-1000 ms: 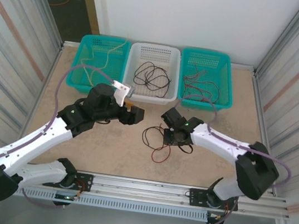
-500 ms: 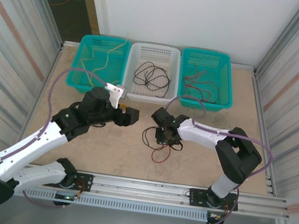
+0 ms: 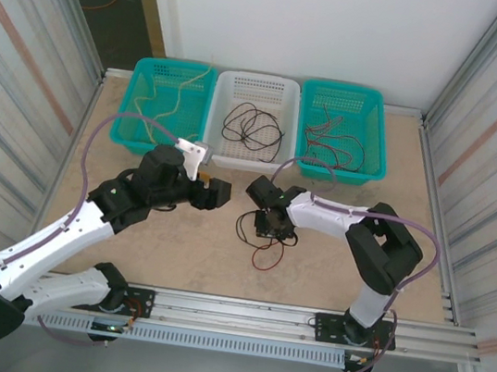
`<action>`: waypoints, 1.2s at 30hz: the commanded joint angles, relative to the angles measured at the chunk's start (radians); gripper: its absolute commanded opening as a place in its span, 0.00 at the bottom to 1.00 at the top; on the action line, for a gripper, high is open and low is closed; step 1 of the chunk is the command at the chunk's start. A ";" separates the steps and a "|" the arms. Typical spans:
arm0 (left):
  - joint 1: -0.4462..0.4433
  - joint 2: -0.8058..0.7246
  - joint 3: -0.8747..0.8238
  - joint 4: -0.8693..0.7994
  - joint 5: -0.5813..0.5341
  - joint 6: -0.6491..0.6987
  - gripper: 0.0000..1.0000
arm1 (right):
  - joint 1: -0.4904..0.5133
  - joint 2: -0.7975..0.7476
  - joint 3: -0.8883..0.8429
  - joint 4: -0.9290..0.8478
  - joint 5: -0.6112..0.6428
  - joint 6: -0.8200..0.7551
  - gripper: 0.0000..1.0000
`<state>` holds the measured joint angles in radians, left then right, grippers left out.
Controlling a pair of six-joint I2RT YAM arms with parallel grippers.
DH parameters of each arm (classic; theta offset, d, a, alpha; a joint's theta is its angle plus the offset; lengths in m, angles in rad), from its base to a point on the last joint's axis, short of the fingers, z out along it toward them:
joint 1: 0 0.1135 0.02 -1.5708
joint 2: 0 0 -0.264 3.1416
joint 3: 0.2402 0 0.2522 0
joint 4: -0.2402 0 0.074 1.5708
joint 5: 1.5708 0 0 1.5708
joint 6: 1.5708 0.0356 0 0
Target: Untangle the cables
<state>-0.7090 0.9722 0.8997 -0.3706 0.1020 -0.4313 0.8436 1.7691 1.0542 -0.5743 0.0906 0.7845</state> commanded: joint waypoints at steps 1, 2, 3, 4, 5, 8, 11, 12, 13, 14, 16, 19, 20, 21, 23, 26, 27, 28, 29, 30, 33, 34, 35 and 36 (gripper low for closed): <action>-0.006 0.000 0.000 -0.005 -0.018 0.022 0.77 | 0.000 0.033 0.013 -0.035 0.023 0.018 0.23; -0.006 0.002 0.000 -0.005 -0.017 0.025 0.77 | 0.001 0.033 0.015 -0.035 0.024 0.016 0.14; -0.006 0.003 0.002 -0.004 -0.017 0.026 0.77 | 0.003 0.029 0.018 -0.037 0.028 0.014 0.08; -0.006 0.004 0.004 -0.005 -0.017 0.028 0.77 | 0.006 0.019 0.022 -0.044 0.039 0.008 0.03; -0.006 0.005 0.007 -0.006 -0.018 0.030 0.77 | 0.011 0.003 0.025 -0.049 0.054 0.001 0.00; -0.006 0.011 0.019 -0.003 -0.017 0.040 0.78 | 0.029 -0.091 0.025 -0.045 0.099 -0.036 0.00; -0.006 0.029 0.052 0.000 -0.002 0.066 0.78 | 0.050 -0.215 0.013 -0.013 0.117 -0.076 0.00; -0.007 0.040 0.068 -0.001 0.004 0.075 0.78 | 0.064 -0.271 0.011 0.003 0.132 -0.095 0.00; -0.006 0.049 0.083 0.003 0.014 0.084 0.78 | 0.077 -0.326 0.012 0.017 0.144 -0.114 0.00; -0.006 0.056 0.095 0.010 0.027 0.092 0.78 | 0.086 -0.373 0.014 0.028 0.148 -0.132 0.00; -0.006 0.073 0.122 0.032 0.061 0.110 0.78 | 0.100 -0.471 0.031 0.047 0.155 -0.171 0.00; -0.007 0.104 0.161 0.074 0.131 0.135 0.79 | 0.106 -0.580 0.065 0.054 0.159 -0.218 0.00; -0.006 0.115 0.172 0.089 0.153 0.138 0.79 | 0.106 -0.607 0.077 0.054 0.162 -0.228 0.00; -0.006 0.127 0.183 0.106 0.178 0.140 0.79 | 0.105 -0.635 0.091 0.054 0.164 -0.244 0.00; -0.006 0.152 0.200 0.146 0.235 0.138 0.79 | 0.106 -0.673 0.117 0.053 0.175 -0.266 0.00; -0.008 0.191 0.211 0.209 0.310 0.108 0.79 | 0.105 -0.714 0.157 0.051 0.218 -0.281 0.00; -0.013 0.205 0.214 0.225 0.326 0.100 0.79 | 0.105 -0.726 0.170 0.051 0.231 -0.284 0.00; -0.020 0.213 0.214 0.237 0.337 0.094 0.79 | 0.101 -0.734 0.181 0.055 0.239 -0.290 0.00; -0.028 0.219 0.213 0.248 0.346 0.092 0.78 | 0.095 -0.739 0.193 0.056 0.239 -0.294 0.00; -0.038 0.223 0.209 0.262 0.353 0.089 0.78 | 0.085 -0.742 0.207 0.055 0.240 -0.296 0.00; -0.063 0.231 0.199 0.290 0.365 0.080 0.78 | 0.056 -0.741 0.244 0.050 0.228 -0.307 0.00; -0.069 0.233 0.199 0.295 0.367 0.073 0.78 | 0.043 -0.739 0.254 0.050 0.231 -0.309 0.00; -0.072 0.235 0.199 0.298 0.371 0.066 0.78 | 0.030 -0.738 0.263 0.051 0.230 -0.308 0.00; -0.078 0.234 0.195 0.305 0.376 0.059 0.78 | 0.012 -0.735 0.274 0.051 0.225 -0.305 0.00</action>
<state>-0.7750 1.2076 1.0859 -0.1268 0.4294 -0.3481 0.8890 1.0428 1.2831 -0.5236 0.2955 0.5072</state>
